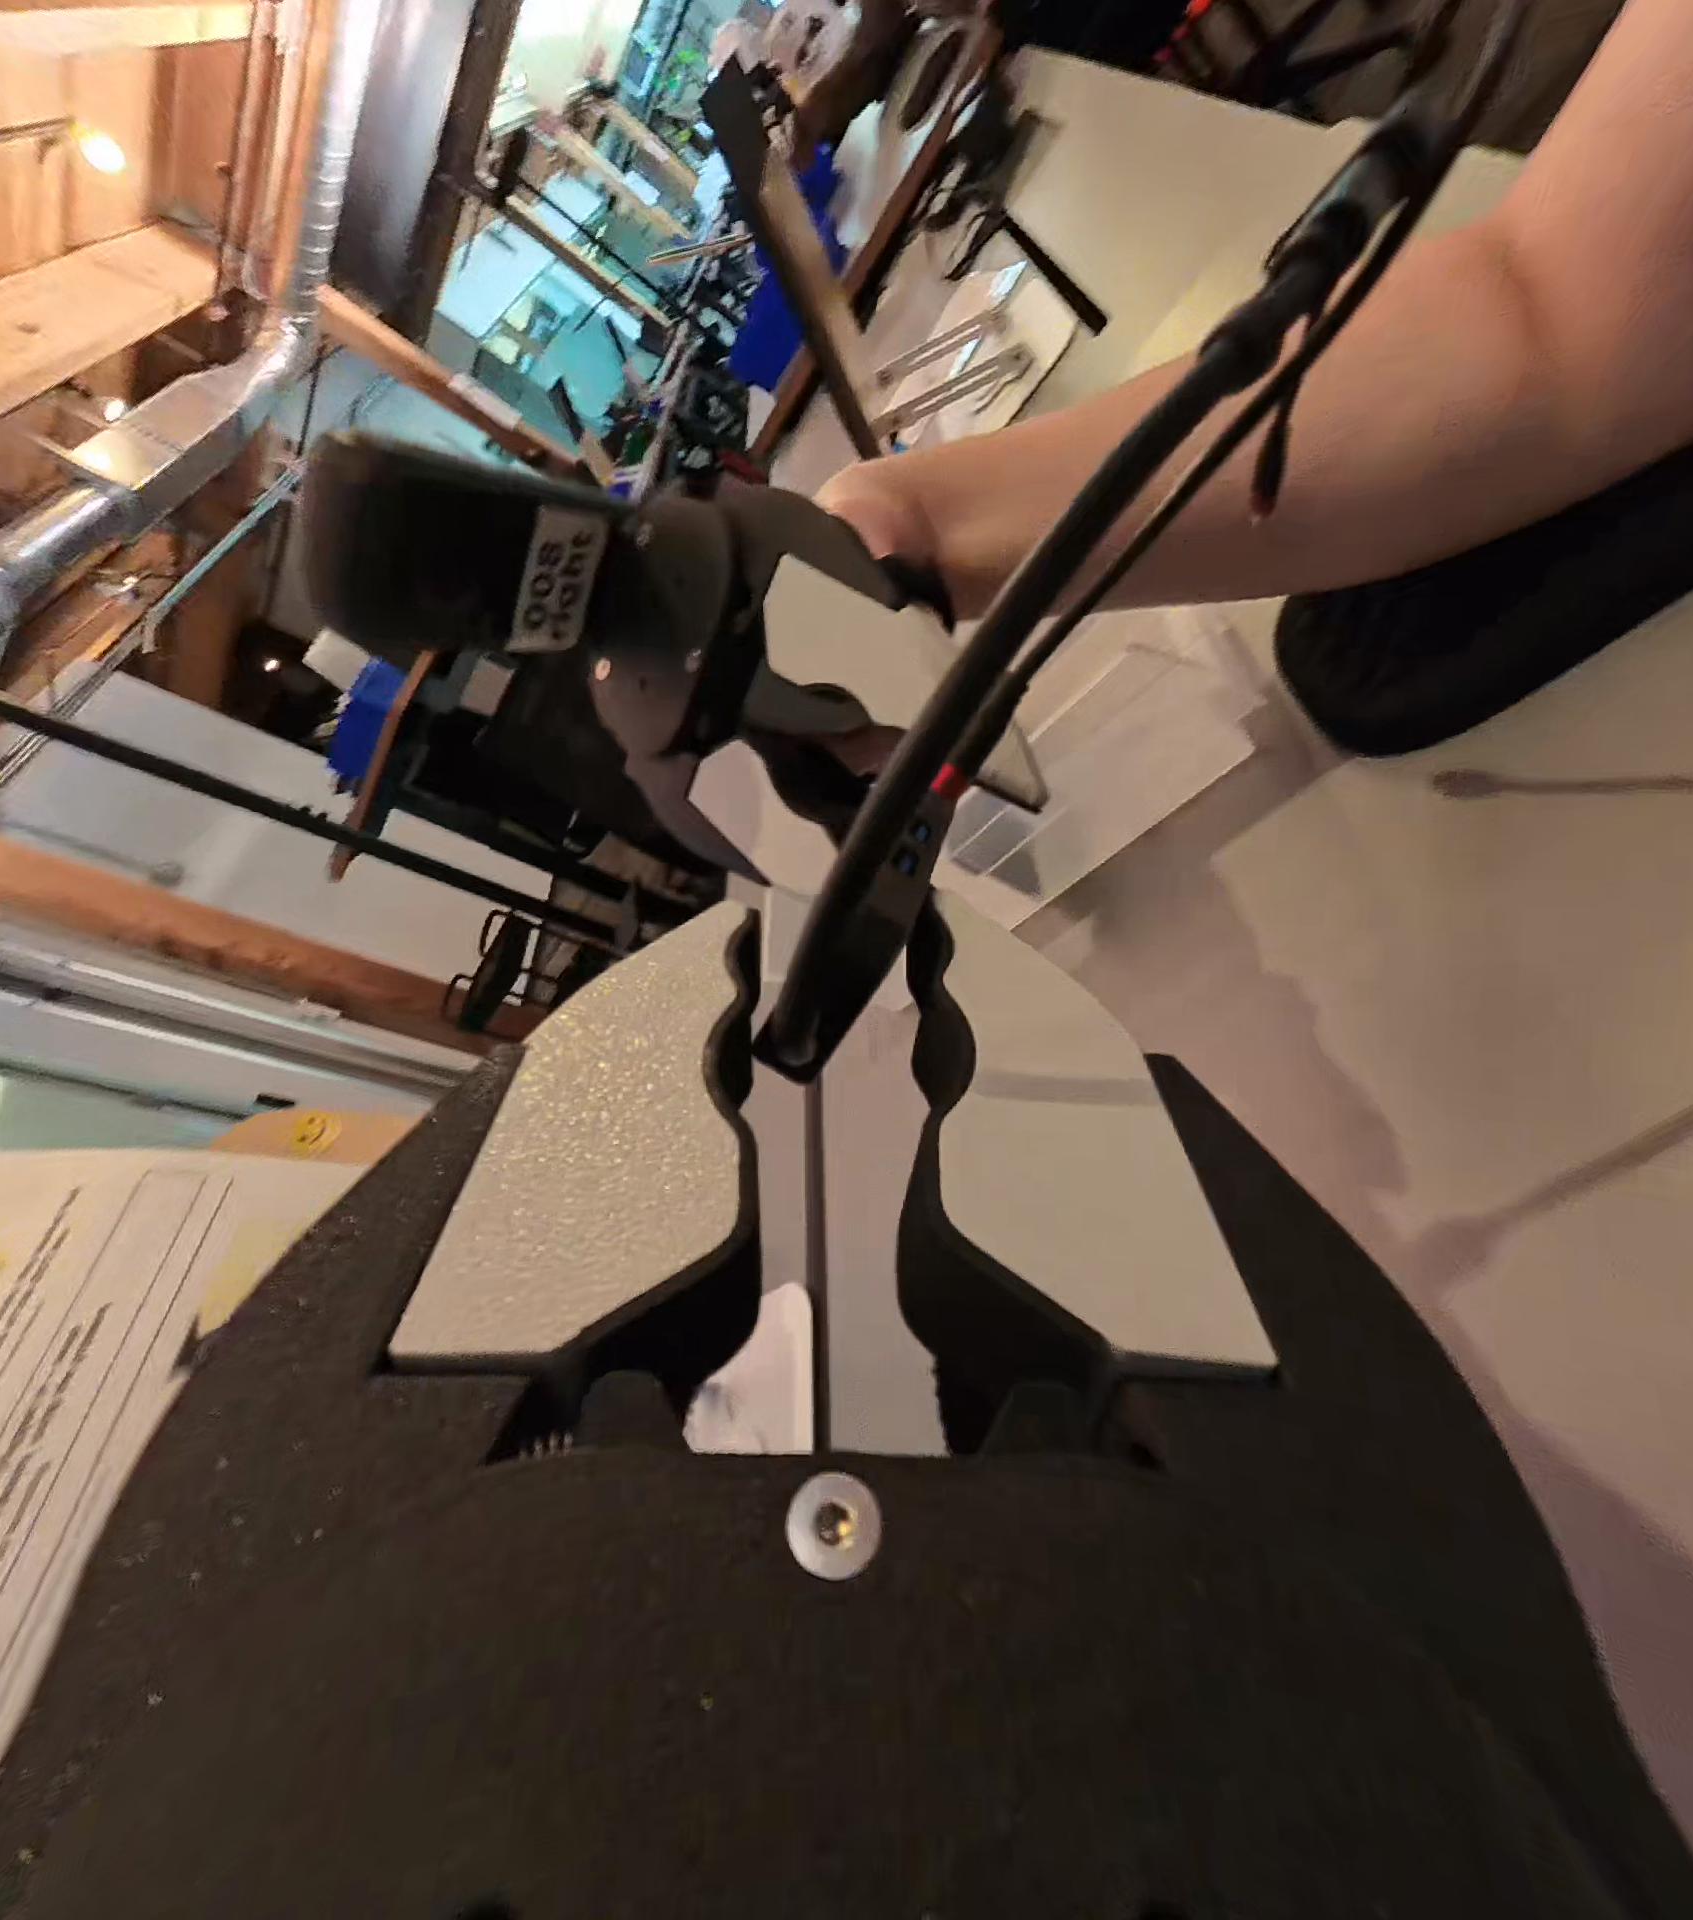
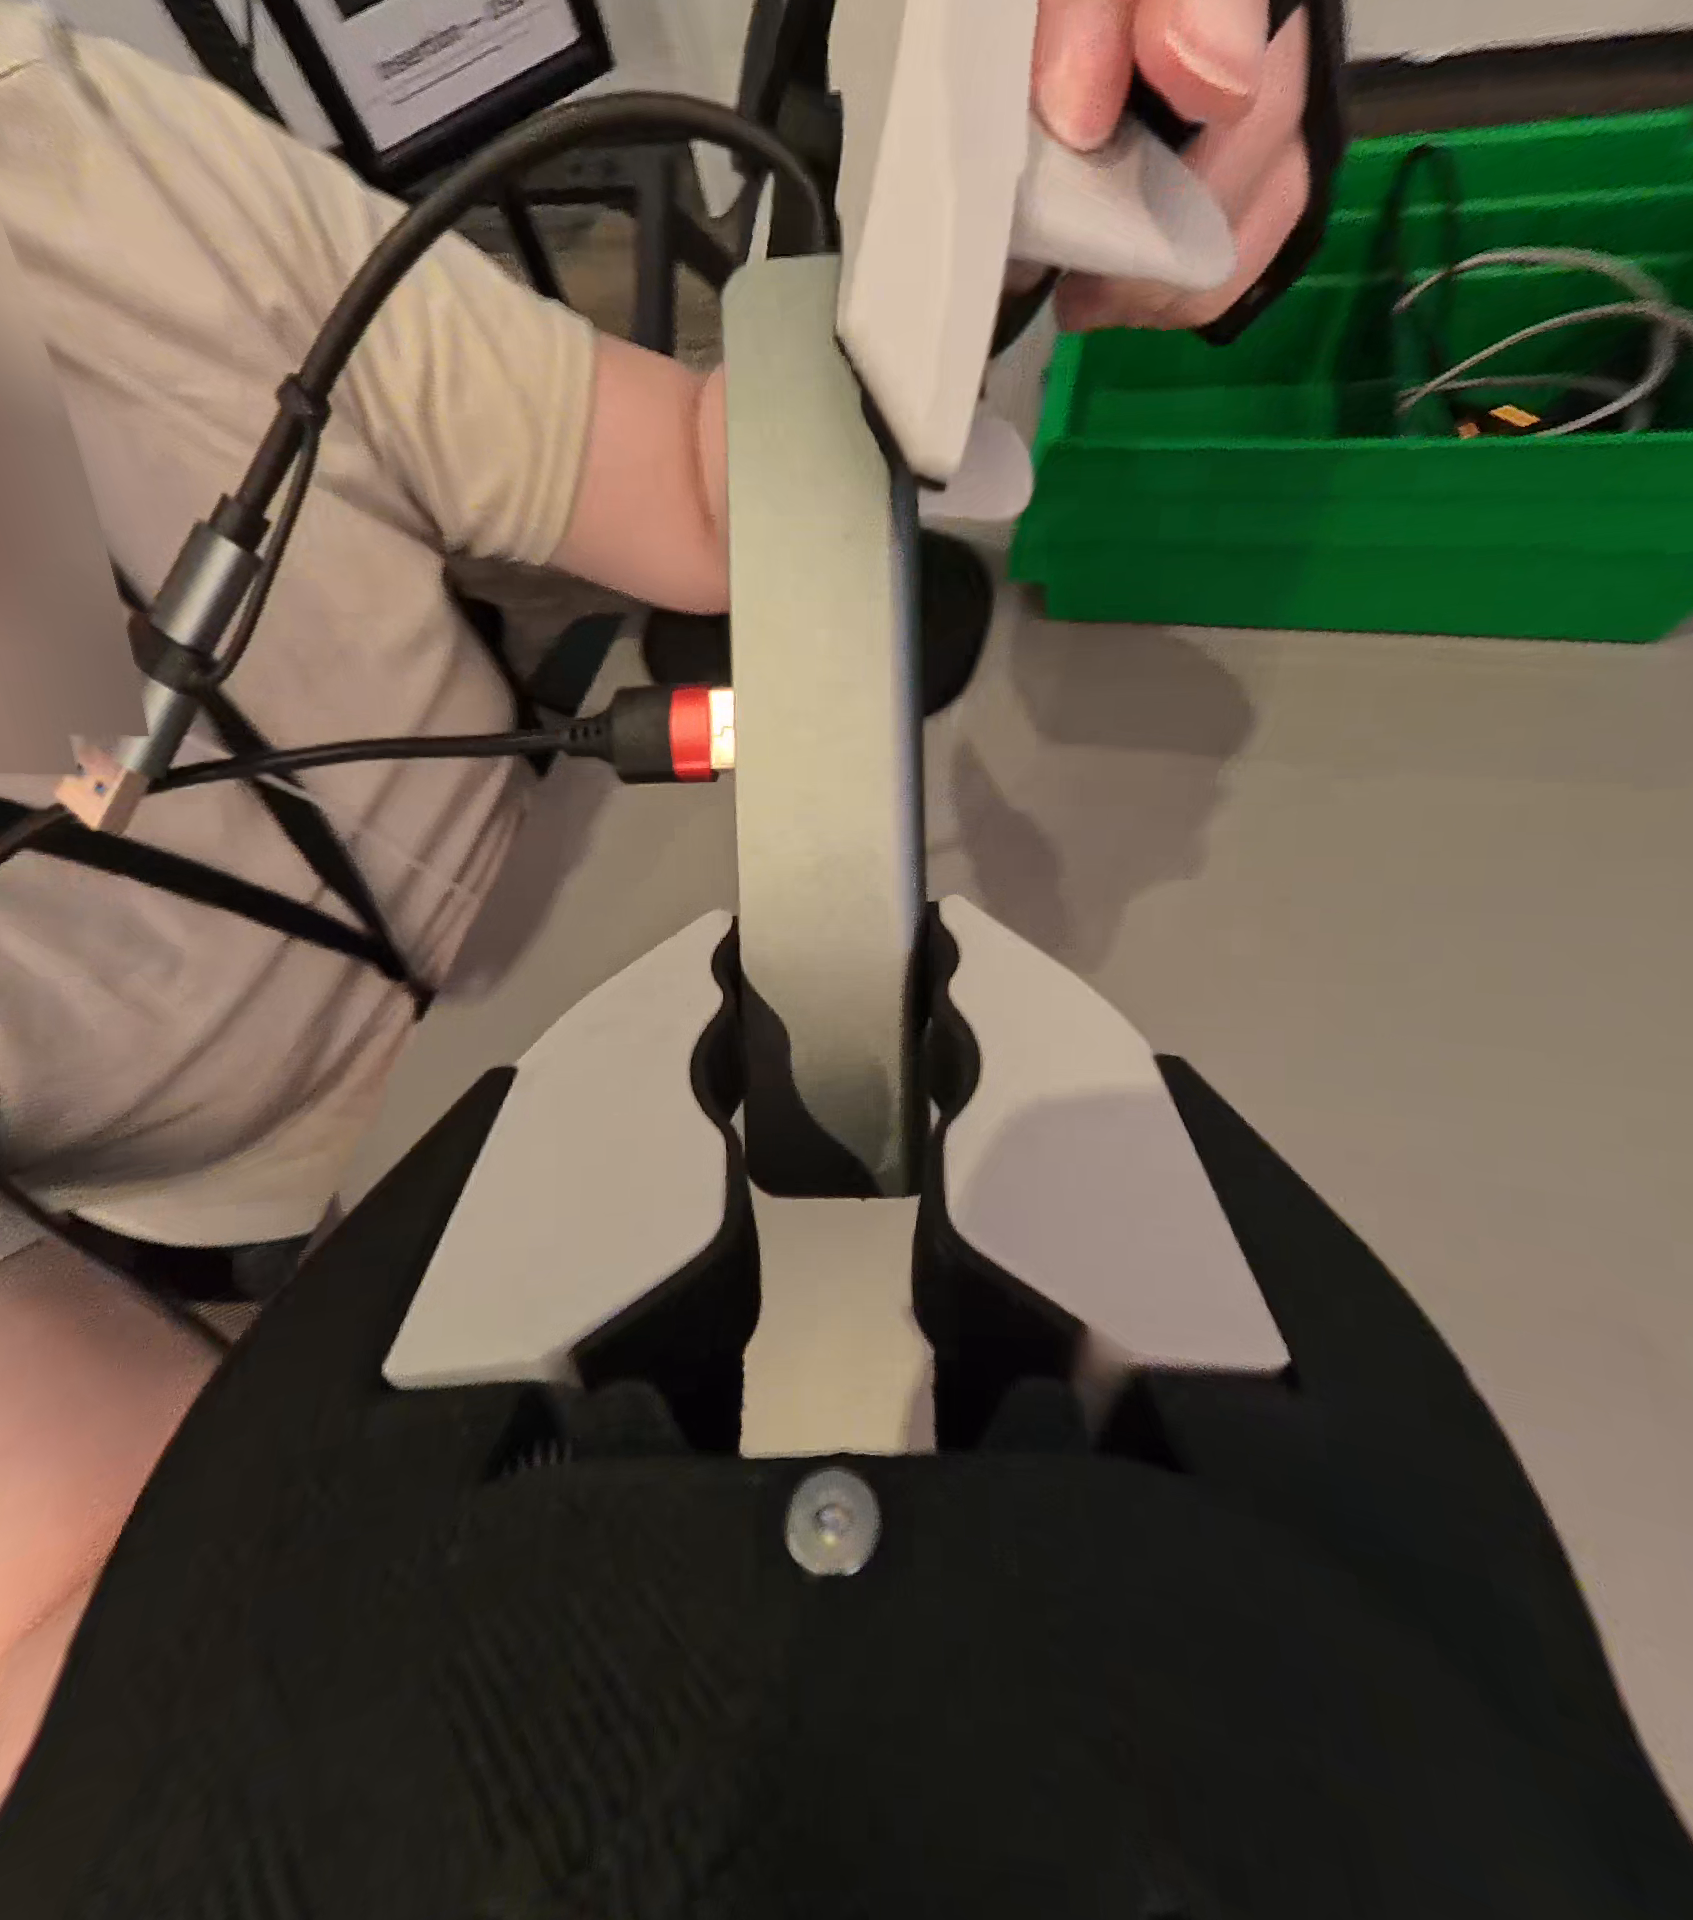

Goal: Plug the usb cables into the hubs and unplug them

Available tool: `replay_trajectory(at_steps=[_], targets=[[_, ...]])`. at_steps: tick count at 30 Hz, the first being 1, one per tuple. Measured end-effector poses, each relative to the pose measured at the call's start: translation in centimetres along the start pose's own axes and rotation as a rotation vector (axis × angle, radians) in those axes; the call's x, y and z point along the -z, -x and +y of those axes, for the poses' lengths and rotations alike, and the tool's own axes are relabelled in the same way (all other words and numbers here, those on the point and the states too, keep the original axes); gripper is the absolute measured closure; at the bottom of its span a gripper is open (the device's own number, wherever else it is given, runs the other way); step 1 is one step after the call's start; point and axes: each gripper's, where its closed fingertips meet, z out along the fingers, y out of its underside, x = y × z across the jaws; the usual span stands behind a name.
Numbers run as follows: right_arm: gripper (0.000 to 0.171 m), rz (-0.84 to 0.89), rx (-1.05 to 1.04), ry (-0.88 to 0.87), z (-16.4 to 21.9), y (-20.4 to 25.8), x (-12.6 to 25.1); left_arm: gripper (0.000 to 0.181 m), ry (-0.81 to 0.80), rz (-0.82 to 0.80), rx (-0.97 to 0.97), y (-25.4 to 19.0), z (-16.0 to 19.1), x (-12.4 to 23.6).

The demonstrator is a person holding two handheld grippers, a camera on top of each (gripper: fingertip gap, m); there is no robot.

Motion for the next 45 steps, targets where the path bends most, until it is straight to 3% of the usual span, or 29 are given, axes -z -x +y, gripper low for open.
replay_trajectory(at_steps=[6,12,16,28,45], targets=[[0.139,-0.069,-0.089,0.032,0.9,0.5,-0.1,0.162,-0.039,0.091,-0.018,-2.2,-1.6,-1.0],[0.139,-0.087,-0.114,0.052,1.5,0.3,-0.3,0.174,0.053,0.113,-0.072,-3.0,-0.2,-2.0],[0.139,-0.072,-0.116,0.038,1.4,0.1,0.0,0.169,0.038,0.063,-0.087,-2.3,-0.2,-2.1],[0.139,-0.047,-0.136,0.064,2.2,-0.5,0.3,0.175,0.091,0.079,-0.124,-2.8,0.7,-2.7],[0.139,-0.074,-0.153,0.039,2.2,-0.2,0.8,0.157,0.161,0.073,-0.087,-2.5,1.7,-2.2]])
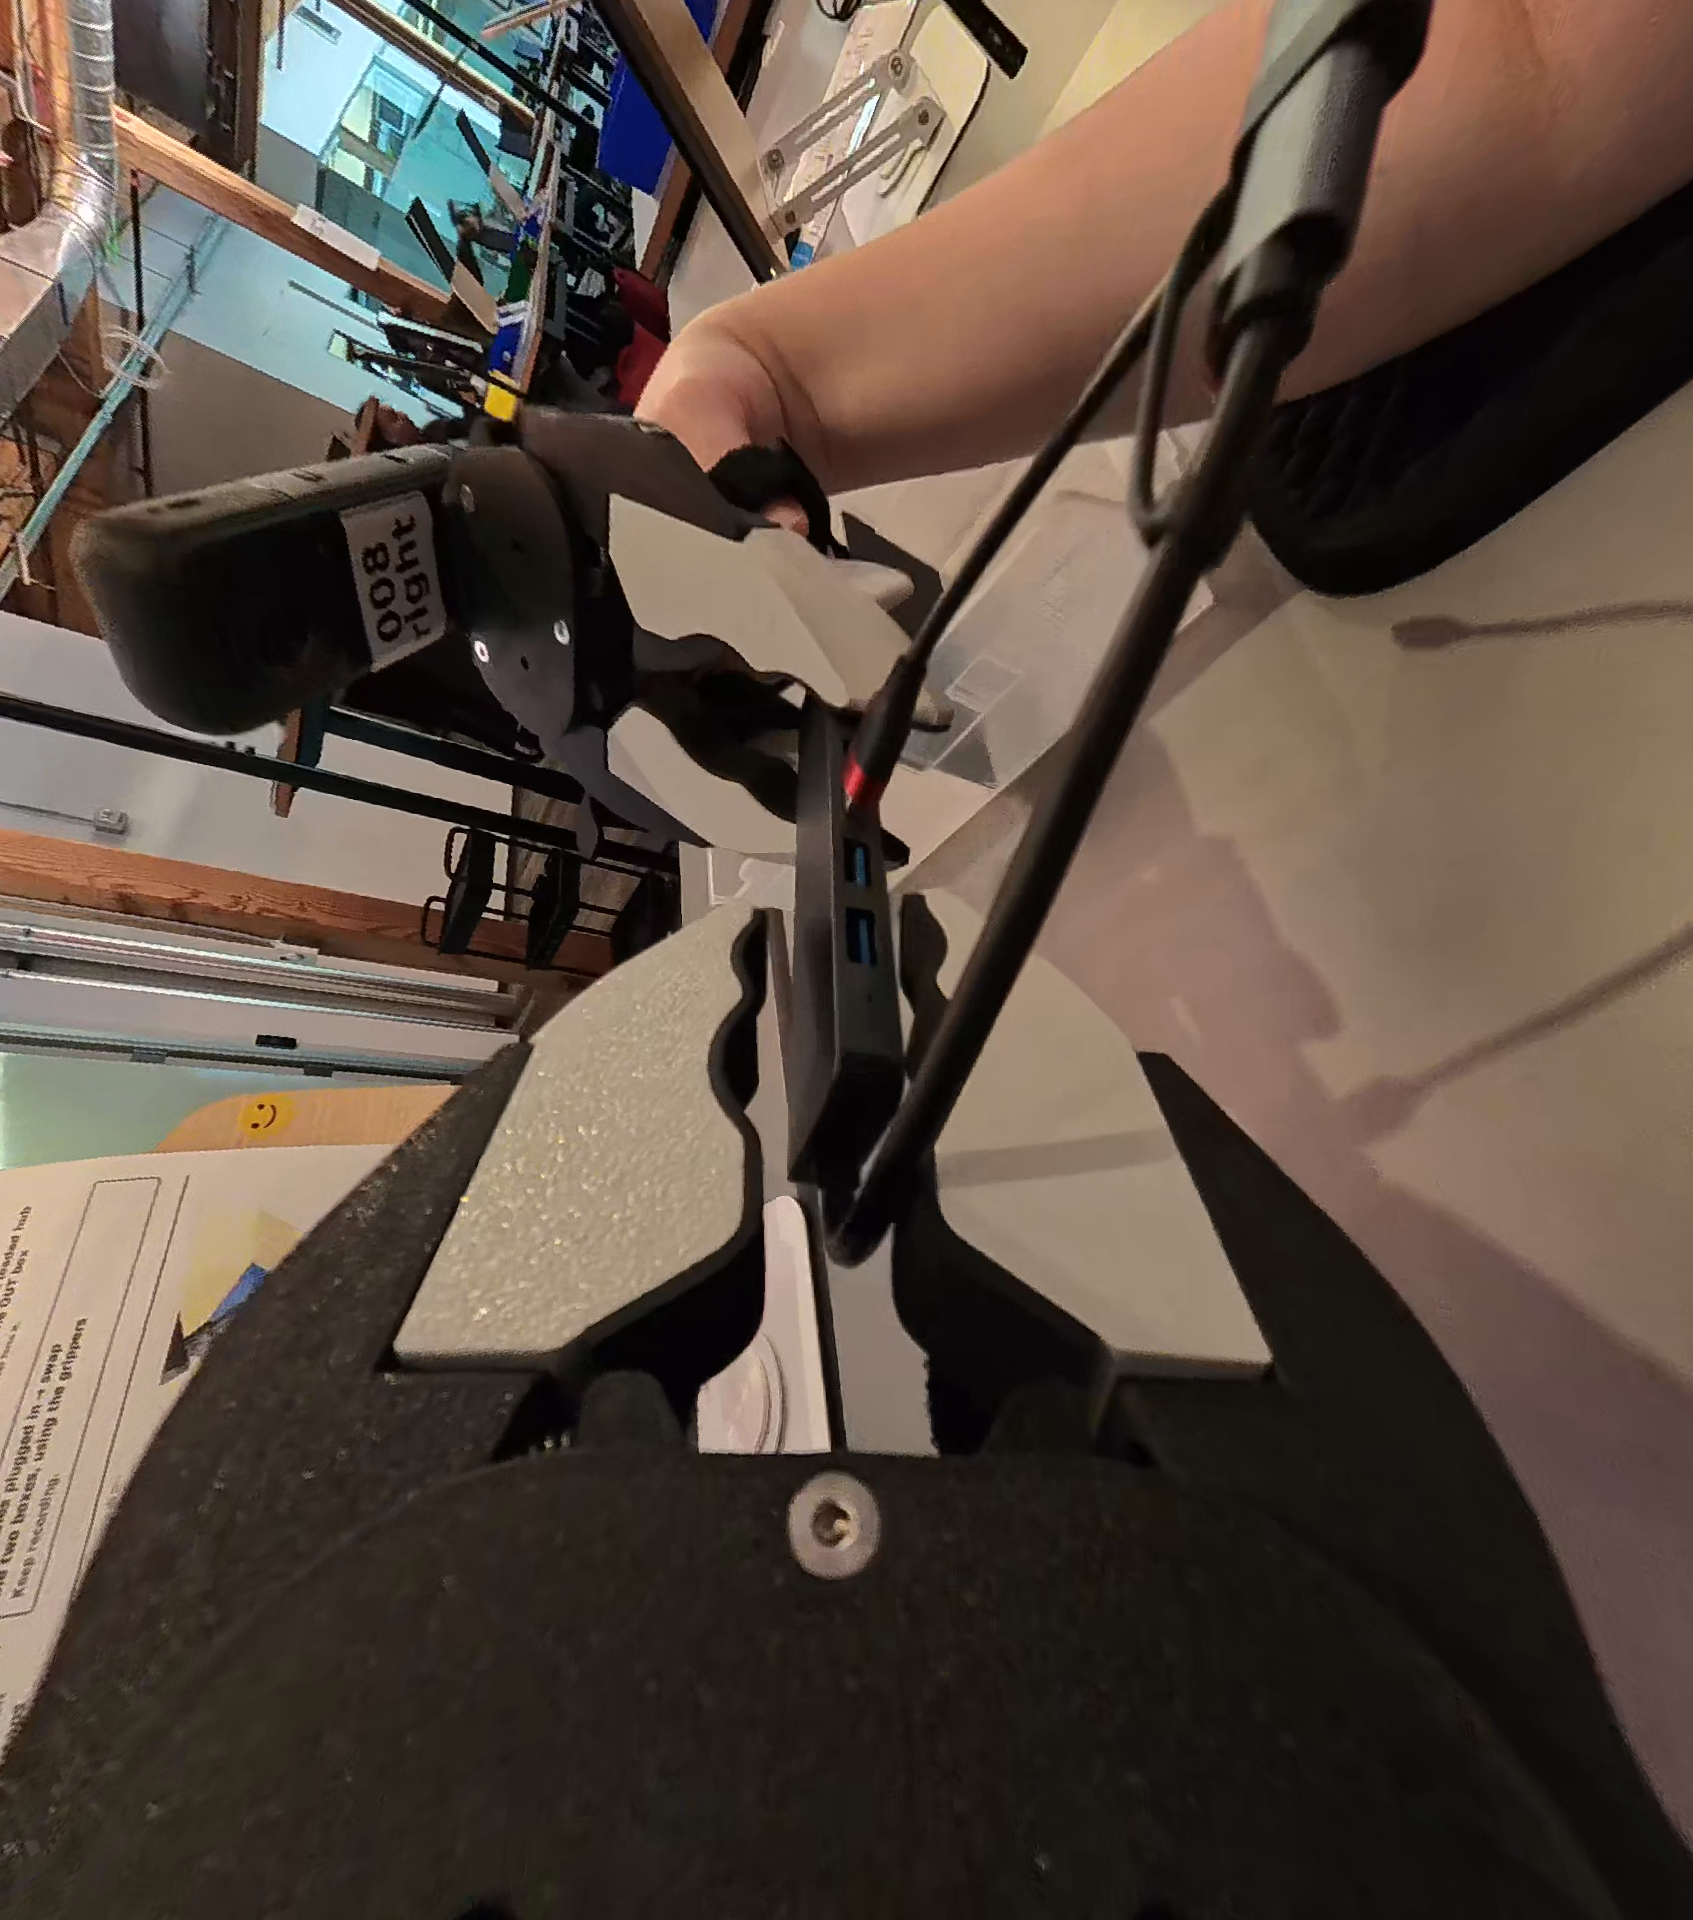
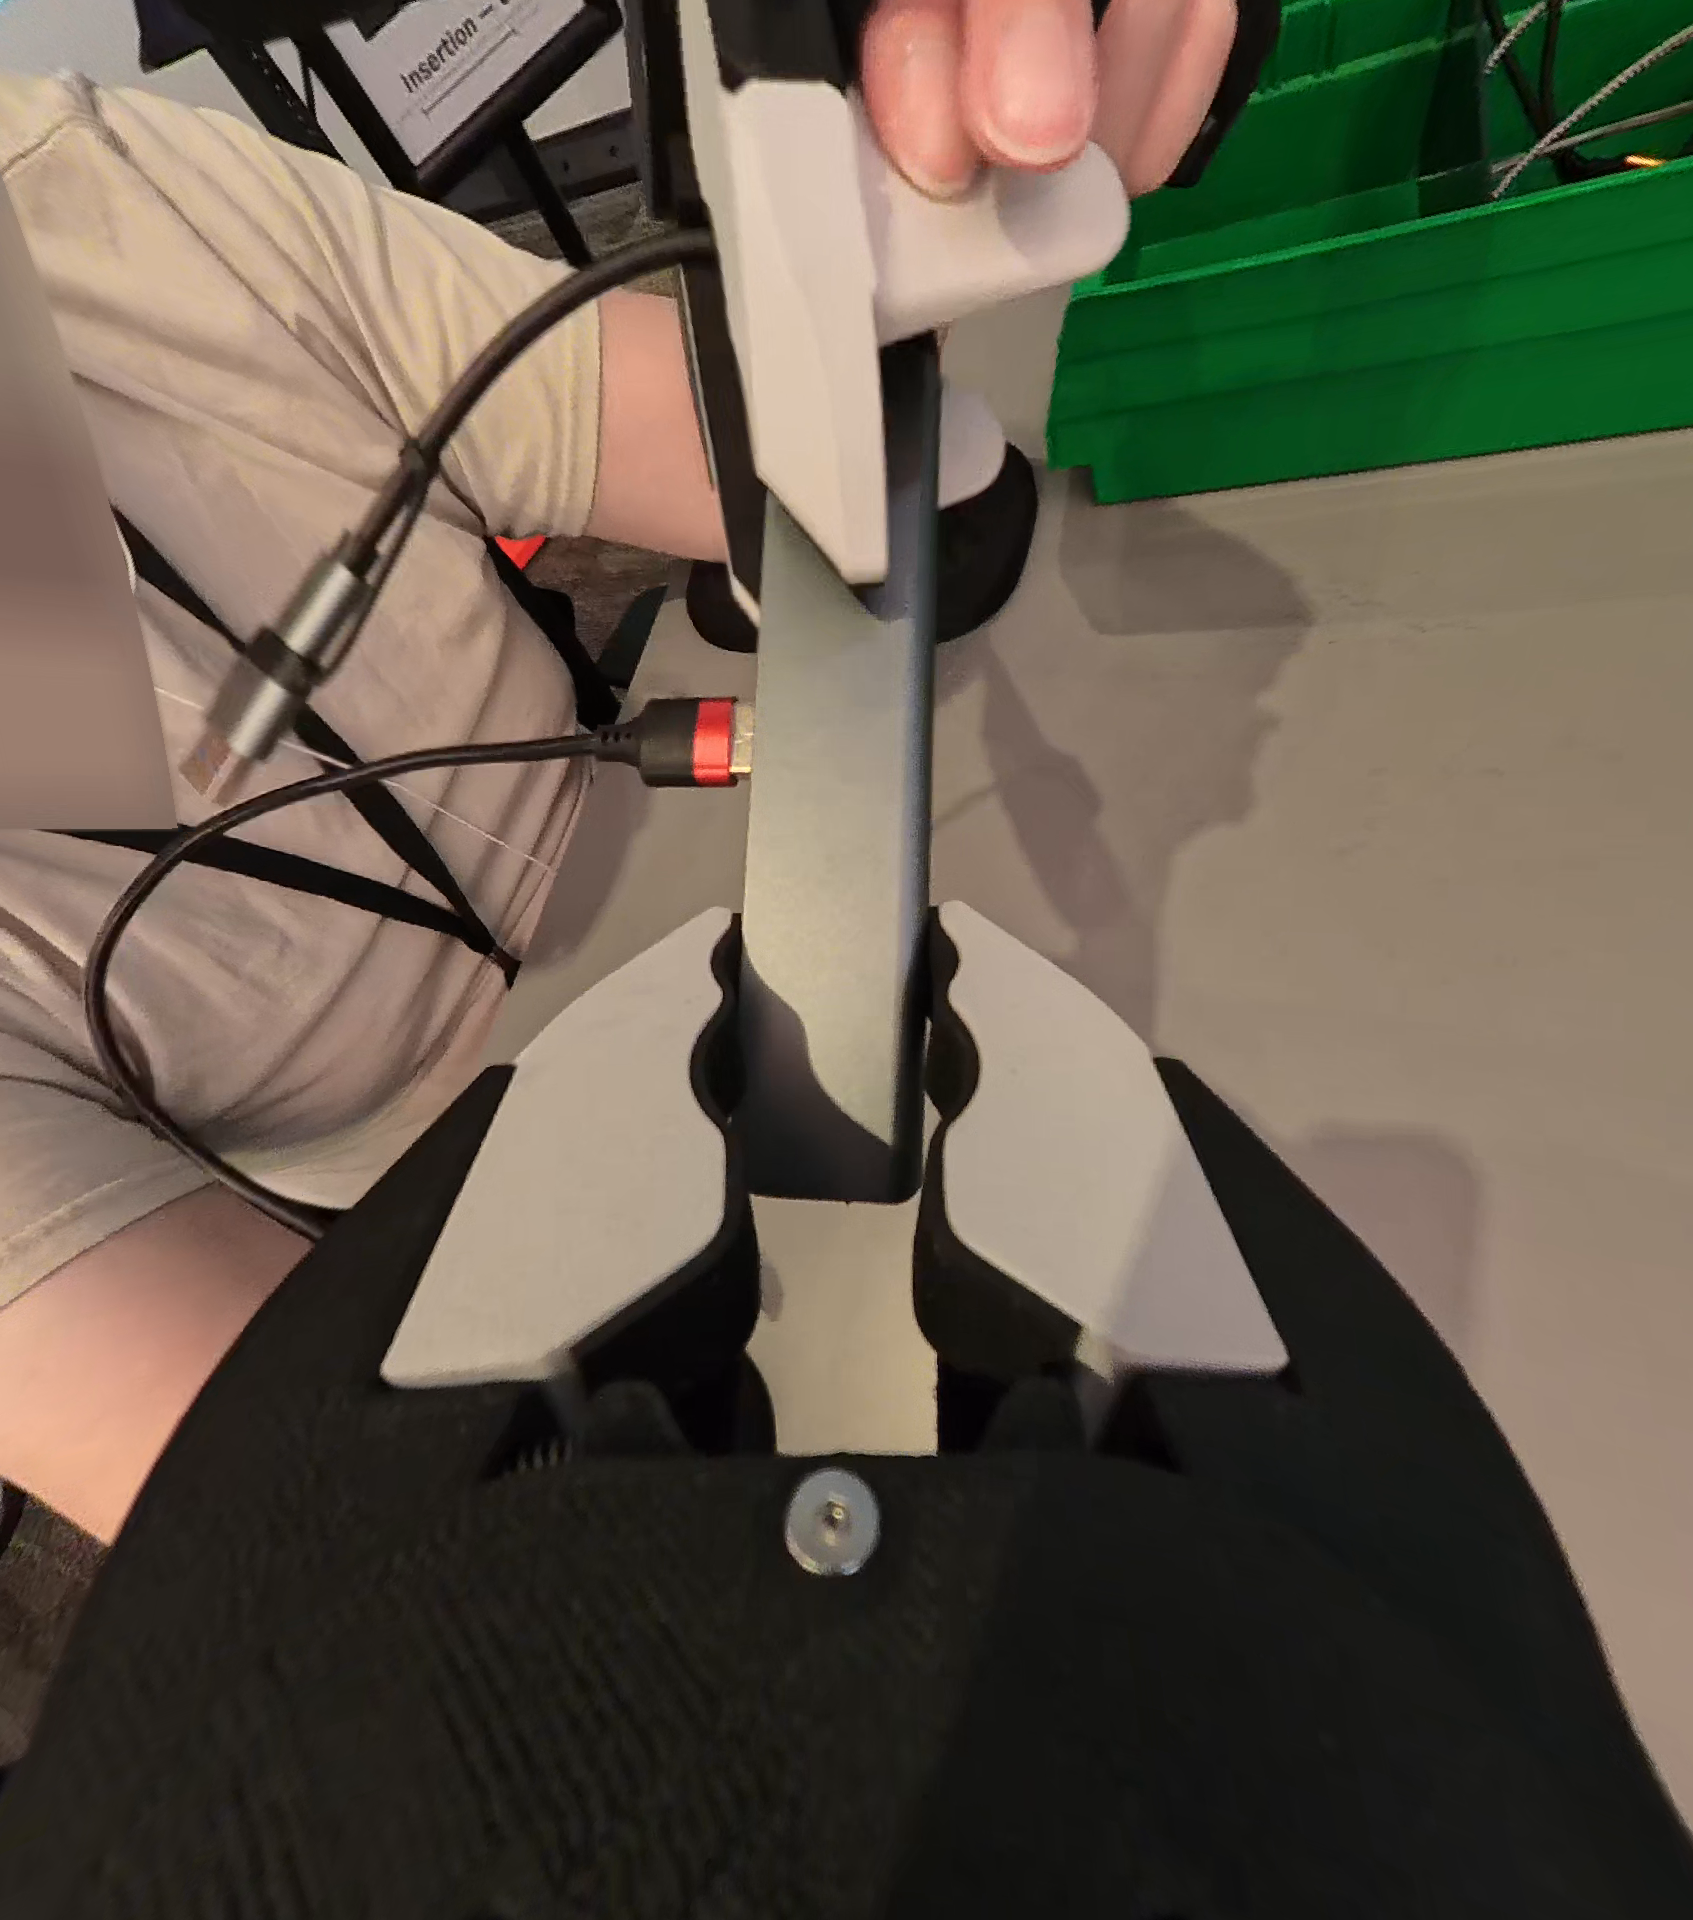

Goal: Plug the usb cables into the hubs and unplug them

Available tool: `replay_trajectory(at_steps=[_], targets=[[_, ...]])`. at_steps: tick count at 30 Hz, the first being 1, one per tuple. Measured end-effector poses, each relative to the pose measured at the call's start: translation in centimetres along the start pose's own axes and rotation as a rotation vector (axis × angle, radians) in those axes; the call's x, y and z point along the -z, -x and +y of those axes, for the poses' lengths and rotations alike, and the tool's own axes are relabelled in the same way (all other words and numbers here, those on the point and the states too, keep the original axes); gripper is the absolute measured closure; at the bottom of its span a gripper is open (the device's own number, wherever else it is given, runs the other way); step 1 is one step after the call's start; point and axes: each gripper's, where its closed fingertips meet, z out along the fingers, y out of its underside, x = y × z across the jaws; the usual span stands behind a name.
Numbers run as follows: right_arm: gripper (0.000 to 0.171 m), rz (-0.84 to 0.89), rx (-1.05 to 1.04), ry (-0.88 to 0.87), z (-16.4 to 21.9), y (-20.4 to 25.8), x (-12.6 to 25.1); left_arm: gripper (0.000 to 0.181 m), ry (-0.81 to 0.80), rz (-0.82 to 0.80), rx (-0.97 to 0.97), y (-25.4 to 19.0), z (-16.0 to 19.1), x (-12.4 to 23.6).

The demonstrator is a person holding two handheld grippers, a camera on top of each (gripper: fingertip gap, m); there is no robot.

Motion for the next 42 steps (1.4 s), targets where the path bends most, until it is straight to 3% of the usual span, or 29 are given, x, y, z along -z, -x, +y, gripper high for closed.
replay_trajectory(at_steps=[12,20,25,29,32,38,40,42], targets=[[0.139,-0.023,-0.024,0.016,0.5,-0.4,-0.3,0.170,0.056,-0.036,-0.112,0.1,0.8,-1.1],[0.138,0.080,0.007,-0.093,-1.0,-2.3,0.6,0.170,0.126,-0.115,-0.104,1.7,2.0,-1.0],[0.115,0.355,0.148,-0.281,-4.5,-4.6,3.4,0.170,0.238,-0.278,-0.145,4.8,3.9,0.9],[0.116,0.768,0.089,-0.501,-9.1,-6.8,8.1,0.170,0.449,-0.499,-0.193,8.6,7.2,4.1],[0.120,0.938,0.102,-0.644,-12.2,-5.5,9.0,0.170,0.559,-0.567,-0.195,9.7,9.5,5.5],[0.128,1.041,0.107,-0.579,-13.2,-6.3,4.0,0.170,0.615,-0.601,-0.180,10.3,10.3,5.9],[0.140,1.015,0.061,-0.529,-12.3,-7.6,2.8,0.170,0.622,-0.603,-0.201,10.3,10.1,5.7],[0.140,0.959,-0.011,-0.548,-11.8,-8.3,2.3,0.170,0.640,-0.609,-0.233,10.3,9.9,5.4]])
